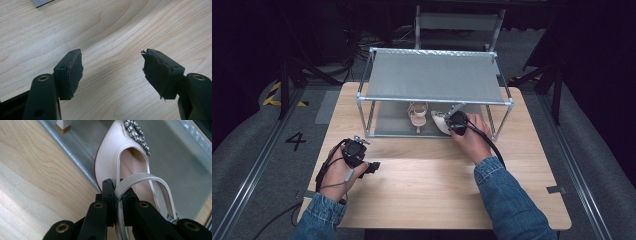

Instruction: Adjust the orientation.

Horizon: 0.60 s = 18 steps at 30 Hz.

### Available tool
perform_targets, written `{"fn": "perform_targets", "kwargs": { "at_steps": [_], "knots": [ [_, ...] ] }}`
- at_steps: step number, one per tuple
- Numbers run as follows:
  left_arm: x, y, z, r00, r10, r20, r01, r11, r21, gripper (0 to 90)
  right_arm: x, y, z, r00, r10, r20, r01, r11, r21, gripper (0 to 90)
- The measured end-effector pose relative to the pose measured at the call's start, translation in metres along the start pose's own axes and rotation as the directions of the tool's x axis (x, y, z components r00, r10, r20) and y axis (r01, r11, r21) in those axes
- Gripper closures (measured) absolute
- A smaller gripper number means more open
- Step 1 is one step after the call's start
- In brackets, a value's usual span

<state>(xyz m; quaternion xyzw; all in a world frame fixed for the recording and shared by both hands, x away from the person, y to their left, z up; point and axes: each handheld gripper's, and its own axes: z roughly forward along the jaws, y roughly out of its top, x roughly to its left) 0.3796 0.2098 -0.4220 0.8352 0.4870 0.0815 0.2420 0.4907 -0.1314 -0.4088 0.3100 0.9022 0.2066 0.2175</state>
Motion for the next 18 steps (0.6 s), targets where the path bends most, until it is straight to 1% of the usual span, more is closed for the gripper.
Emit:
{"fn": "perform_targets", "kwargs": {
  "at_steps": [4,5,7,9,12,15,18],
  "knots": [
    [0.001,0.0,0.0,1.0,0.003,-0.001,-0.003,1.0,0.003,32.0,-0.002,0.002,0.005,0.9999,-0.002,0.014,0.002,1.0,-0.011,85.1],
    [0.001,0.0,0.0,1.0,0.003,0.0,-0.003,1.0,0.003,32.0,-0.001,0.002,0.007,0.9998,0.006,0.018,-0.006,1.0,-0.013,85.1],
    [0.001,-0.001,-0.001,1.0,-0.003,-0.002,0.003,1.0,0.002,32.0,0.0,0.003,0.01,0.9998,-0.001,0.018,0.001,1.0,-0.011,84.6],
    [0.002,-0.001,-0.002,1.0,-0.002,-0.002,0.002,1.0,0.003,32.0,0.002,0.003,0.012,0.9999,-0.003,0.014,0.003,1.0,-0.025,81.8],
    [0.003,-0.001,-0.002,1.0,-0.003,0.0,0.003,1.0,0.002,32.0,0.004,0.003,0.012,0.9994,0.031,-0.016,-0.032,0.997,-0.069,68.3],
    [0.002,0.0,-0.001,1.0,-0.003,0.001,0.003,1.0,0.004,32.0,0.005,0.002,0.01,0.9994,0.036,-0.006,-0.036,0.996,-0.081,58.0],
    [0.002,0.001,-0.001,1.0,-0.002,0.0,0.002,1.0,0.003,32.0,0.004,-0.001,0.005,0.9971,0.076,-0.01,-0.077,0.992,-0.101,47.3]
  ]
}}
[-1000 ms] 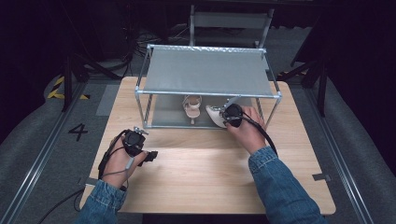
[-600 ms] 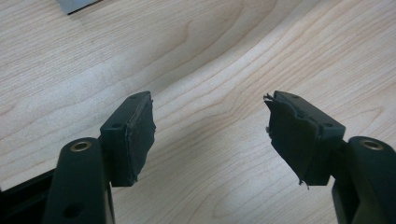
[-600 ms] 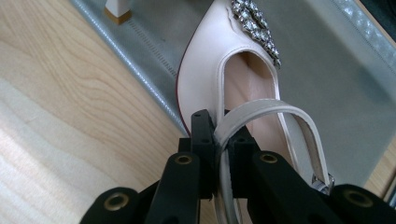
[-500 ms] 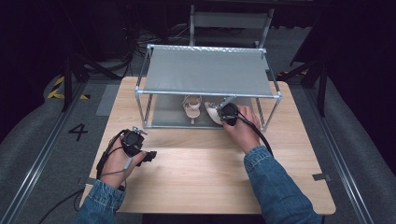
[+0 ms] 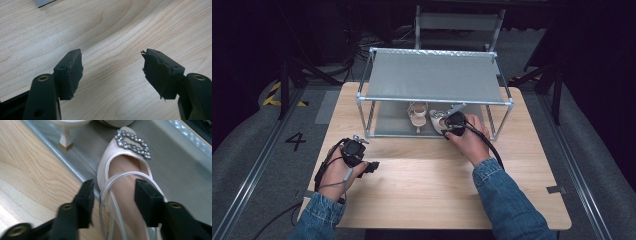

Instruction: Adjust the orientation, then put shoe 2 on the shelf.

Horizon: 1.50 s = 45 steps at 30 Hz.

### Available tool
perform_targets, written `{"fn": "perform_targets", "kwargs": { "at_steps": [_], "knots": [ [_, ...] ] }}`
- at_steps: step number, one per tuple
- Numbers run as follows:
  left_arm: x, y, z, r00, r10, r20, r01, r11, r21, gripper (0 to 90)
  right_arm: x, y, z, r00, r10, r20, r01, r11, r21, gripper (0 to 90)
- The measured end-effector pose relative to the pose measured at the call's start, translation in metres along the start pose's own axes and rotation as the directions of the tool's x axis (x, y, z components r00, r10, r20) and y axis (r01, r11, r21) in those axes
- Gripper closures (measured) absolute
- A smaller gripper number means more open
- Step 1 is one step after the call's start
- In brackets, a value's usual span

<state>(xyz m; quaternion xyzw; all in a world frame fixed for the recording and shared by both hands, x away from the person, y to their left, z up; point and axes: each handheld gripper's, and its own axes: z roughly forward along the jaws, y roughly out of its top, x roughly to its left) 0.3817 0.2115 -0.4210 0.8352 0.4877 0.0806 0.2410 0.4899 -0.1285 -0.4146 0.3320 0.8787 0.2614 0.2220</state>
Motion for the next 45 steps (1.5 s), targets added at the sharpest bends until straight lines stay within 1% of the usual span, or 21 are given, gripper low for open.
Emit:
{"fn": "perform_targets", "kwargs": {
  "at_steps": [2,6,8,10,11,13,16,18,21,23,24,25,27,28,30,31,32,35,39,41,45],
  "knots": [
    [0.0,0.002,0.001,1.0,0.0,0.001,0.0,1.0,0.001,31.9,-0.002,-0.002,-0.007,0.9995,0.029,-0.015,-0.029,0.999,-0.018,42.6],
    [-0.002,0.006,0.002,0.9999,0.01,0.007,-0.01,0.9999,0.004,31.8,-0.005,-0.006,-0.026,0.9976,0.067,-0.021,-0.067,0.997,-0.044,38.7],
    [-0.004,0.008,0.004,0.9997,0.023,0.011,-0.023,0.9997,0.01,31.6,-0.007,-0.009,-0.037,0.9959,0.086,-0.027,-0.087,0.994,-0.059,38.0],
    [-0.005,0.009,0.006,0.9997,0.023,0.012,-0.023,0.9997,0.01,31.5,-0.009,-0.014,-0.05,0.9949,0.098,-0.025,-0.099,0.993,-0.066,37.5],
    [-0.005,0.01,0.006,0.9996,0.025,0.014,-0.025,0.9996,0.012,31.5,-0.009,-0.014,-0.05,0.9949,0.098,-0.025,-0.099,0.993,-0.066,37.5],
    [-0.007,0.012,0.008,0.9994,0.031,0.017,-0.031,0.9994,0.014,31.5,-0.01,-0.019,-0.06,0.994,0.107,-0.026,-0.108,0.992,-0.068,37.4],
    [-0.009,0.015,0.01,0.9989,0.042,0.021,-0.042,0.9988,0.024,31.3,-0.013,-0.032,-0.075,0.9916,0.126,-0.03,-0.127,0.99,-0.062,37.6],
    [-0.01,0.017,0.011,0.9989,0.041,0.022,-0.042,0.9988,0.024,31.2,-0.015,-0.04,-0.083,0.9898,0.139,-0.031,-0.14,0.989,-0.043,38.0],
    [-0.011,0.018,0.011,0.9989,0.043,0.02,-0.044,0.9988,0.021,31.2,-0.017,-0.054,-0.095,0.9826,0.181,-0.042,-0.182,0.983,-0.021,38.0],
    [-0.011,0.018,0.011,0.9985,0.051,0.021,-0.052,0.9983,0.026,31.2,-0.017,-0.058,-0.098,0.9813,0.188,-0.044,-0.188,0.982,-0.016,38.0],
    [-0.011,0.018,0.012,0.9987,0.046,0.022,-0.046,0.9986,0.027,31.1,-0.017,-0.062,-0.1,0.9796,0.196,-0.043,-0.197,0.98,-0.01,38.0],
    [-0.012,0.018,0.012,0.9989,0.041,0.02,-0.042,0.9988,0.026,31.1,-0.018,-0.066,-0.101,0.9788,0.199,-0.046,-0.199,0.98,0.005,37.8],
    [-0.011,0.017,0.011,0.9988,0.045,0.018,-0.046,0.9985,0.031,31.1,-0.017,-0.074,-0.1,0.9778,0.203,-0.053,-0.201,0.979,0.032,38.0],
    [-0.011,0.017,0.011,0.9986,0.049,0.018,-0.05,0.9983,0.031,31.1,-0.017,-0.076,-0.1,0.9777,0.203,-0.056,-0.201,0.979,0.039,38.2],
    [-0.011,0.017,0.011,0.9989,0.042,0.017,-0.043,0.9986,0.031,31.1,-0.016,-0.082,-0.097,0.977,0.204,-0.064,-0.2,0.978,0.057,38.8],
    [-0.011,0.016,0.011,0.9989,0.044,0.017,-0.044,0.9986,0.028,31.1,-0.016,-0.082,-0.097,0.977,0.204,-0.064,-0.2,0.978,0.057,38.8],
    [-0.011,0.015,0.011,0.9992,0.035,0.018,-0.036,0.999,0.026,31.1,-0.016,-0.085,-0.095,0.9755,0.211,-0.064,-0.206,0.976,0.069,39.3],
    [-0.01,0.014,0.01,0.9994,0.033,0.013,-0.034,0.999,0.03,31.1,-0.016,-0.091,-0.086,0.9734,0.216,-0.078,-0.208,0.973,0.099,40.6],
    [-0.008,0.013,0.01,0.9992,0.038,0.012,-0.038,0.9986,0.036,31.1,-0.016,-0.095,-0.072,0.9726,0.213,-0.094,-0.2,0.971,0.129,42.4],
    [-0.008,0.012,0.01,0.9995,0.031,0.012,-0.031,0.999,0.031,31.1,-0.015,-0.095,-0.063,0.9744,0.202,-0.098,-0.188,0.973,0.133,44.5],
    [-0.008,0.011,0.009,0.9996,0.026,0.011,-0.027,0.9992,0.03,31.1,-0.014,-0.092,-0.048,0.9792,0.18,-0.093,-0.169,0.979,0.116,52.2]
  ]
}}
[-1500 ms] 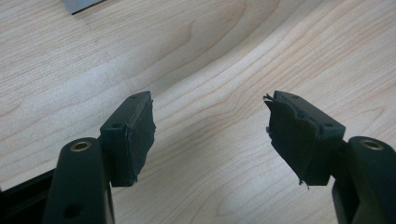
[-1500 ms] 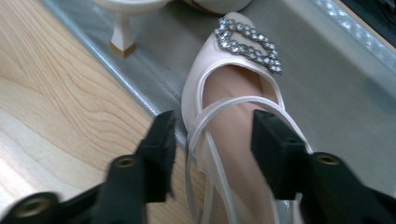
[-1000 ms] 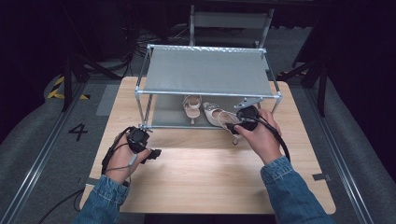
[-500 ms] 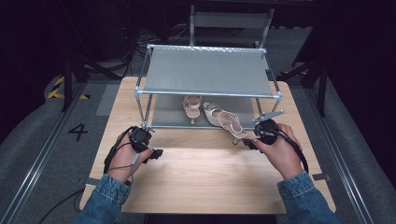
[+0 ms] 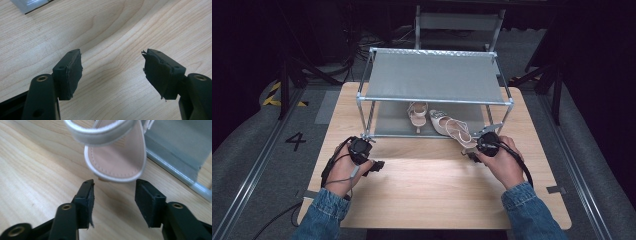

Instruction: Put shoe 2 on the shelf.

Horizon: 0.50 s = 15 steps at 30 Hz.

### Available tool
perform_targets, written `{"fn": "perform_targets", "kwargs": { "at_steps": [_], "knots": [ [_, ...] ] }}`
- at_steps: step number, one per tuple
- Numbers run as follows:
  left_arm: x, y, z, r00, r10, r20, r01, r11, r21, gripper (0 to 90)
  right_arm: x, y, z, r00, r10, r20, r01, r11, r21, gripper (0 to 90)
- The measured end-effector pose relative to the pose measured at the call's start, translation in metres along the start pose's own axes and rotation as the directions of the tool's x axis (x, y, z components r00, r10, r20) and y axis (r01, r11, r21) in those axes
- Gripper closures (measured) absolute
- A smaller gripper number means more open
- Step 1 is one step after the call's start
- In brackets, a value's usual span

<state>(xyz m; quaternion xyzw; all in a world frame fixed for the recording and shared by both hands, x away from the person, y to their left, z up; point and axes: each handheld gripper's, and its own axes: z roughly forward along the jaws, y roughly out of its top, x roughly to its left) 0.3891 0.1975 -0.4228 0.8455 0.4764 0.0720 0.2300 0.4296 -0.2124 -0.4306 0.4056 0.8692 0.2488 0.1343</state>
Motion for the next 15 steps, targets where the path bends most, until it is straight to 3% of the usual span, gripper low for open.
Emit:
{"fn": "perform_targets", "kwargs": {
  "at_steps": [6,11,15],
  "knots": [
    [0.002,-0.004,-0.001,1.0,-0.005,-0.001,0.005,1.0,0.005,31.0,0.003,0.003,0.022,0.9998,-0.008,-0.019,0.008,1.0,-0.001,62.8],
    [0.003,-0.006,-0.002,0.9999,-0.01,-0.001,0.01,0.9999,0.002,31.1,0.003,0.003,0.029,0.9998,0.008,-0.016,-0.008,1.0,-0.021,67.7],
    [0.005,-0.01,-0.004,0.9998,-0.02,-0.009,0.02,0.9998,0.005,31.0,0.006,0.006,0.027,0.9963,0.045,-0.073,-0.05,0.996,-0.076,74.6]
  ]
}}
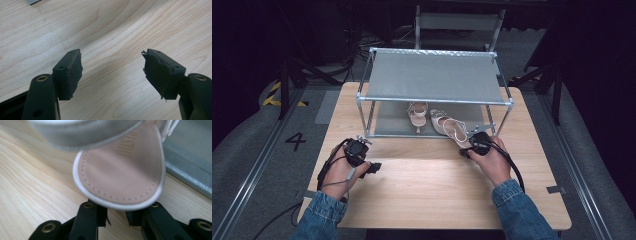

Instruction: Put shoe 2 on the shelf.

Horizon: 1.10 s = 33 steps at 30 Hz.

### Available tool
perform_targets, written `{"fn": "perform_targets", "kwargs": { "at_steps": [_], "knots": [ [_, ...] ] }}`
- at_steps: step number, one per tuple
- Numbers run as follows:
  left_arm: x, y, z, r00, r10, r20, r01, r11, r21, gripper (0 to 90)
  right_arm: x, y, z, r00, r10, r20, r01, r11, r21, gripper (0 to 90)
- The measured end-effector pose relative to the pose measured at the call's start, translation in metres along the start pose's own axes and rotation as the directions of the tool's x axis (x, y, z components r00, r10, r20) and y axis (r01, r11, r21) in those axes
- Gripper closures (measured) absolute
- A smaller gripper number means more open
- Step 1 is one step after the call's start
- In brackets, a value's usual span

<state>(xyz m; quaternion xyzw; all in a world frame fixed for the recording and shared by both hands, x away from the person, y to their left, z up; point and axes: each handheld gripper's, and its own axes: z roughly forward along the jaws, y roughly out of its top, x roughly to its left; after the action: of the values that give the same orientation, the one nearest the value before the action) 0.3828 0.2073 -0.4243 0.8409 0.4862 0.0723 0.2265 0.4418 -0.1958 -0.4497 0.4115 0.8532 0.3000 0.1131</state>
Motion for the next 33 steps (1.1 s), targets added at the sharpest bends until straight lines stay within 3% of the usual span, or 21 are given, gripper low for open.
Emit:
{"fn": "perform_targets", "kwargs": {
  "at_steps": [15,33],
  "knots": [
    [0.006,-0.005,-0.004,0.9992,-0.038,-0.017,0.038,0.9993,-0.007,31.0,0.01,0.026,0.009,1.0,-0.002,-0.009,0.002,1.0,-0.016,75.3],
    [0.007,-0.004,0.0,0.9998,-0.021,0.004,0.021,0.9998,0.003,30.8,0.023,0.065,0.042,0.9995,-0.019,-0.024,0.018,0.999,-0.033,75.5]
  ]
}}
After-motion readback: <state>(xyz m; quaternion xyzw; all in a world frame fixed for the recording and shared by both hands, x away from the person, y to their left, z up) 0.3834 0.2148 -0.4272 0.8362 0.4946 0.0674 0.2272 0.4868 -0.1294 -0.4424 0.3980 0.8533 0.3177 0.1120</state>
